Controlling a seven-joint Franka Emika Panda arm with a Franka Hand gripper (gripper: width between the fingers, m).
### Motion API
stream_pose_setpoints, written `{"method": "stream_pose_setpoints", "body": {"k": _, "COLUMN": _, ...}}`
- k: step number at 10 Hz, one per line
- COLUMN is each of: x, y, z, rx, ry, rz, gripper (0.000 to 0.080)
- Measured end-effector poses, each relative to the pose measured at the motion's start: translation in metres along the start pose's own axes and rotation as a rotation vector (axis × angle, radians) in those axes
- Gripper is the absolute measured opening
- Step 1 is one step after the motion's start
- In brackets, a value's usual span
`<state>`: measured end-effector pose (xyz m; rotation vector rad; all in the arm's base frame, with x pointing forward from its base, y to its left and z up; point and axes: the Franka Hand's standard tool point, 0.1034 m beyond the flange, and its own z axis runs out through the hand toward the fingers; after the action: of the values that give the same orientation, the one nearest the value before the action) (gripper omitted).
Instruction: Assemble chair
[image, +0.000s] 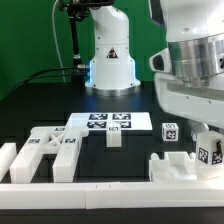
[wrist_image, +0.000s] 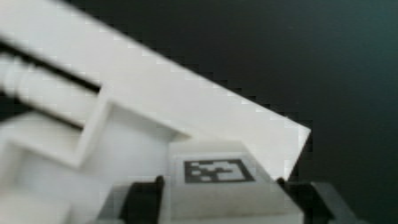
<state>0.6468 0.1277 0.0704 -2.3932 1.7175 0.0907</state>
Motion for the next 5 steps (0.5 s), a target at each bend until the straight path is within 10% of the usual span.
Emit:
{"method": "stream_pose_setpoints", "body": {"k": 3, "x": 0.0016, "y": 0.0016, "z": 0.0011, "rx": 0.002, "ry": -0.003, "rz": -0.103, "gripper": 0.0293}}
{"method": "stream_pose_setpoints", "body": {"k": 5, "x": 0.0081, "y": 0.0025, "z": 0.0001, "rx": 0.004, "ry": 0.001, "rz": -0.499, "gripper": 0.0532}}
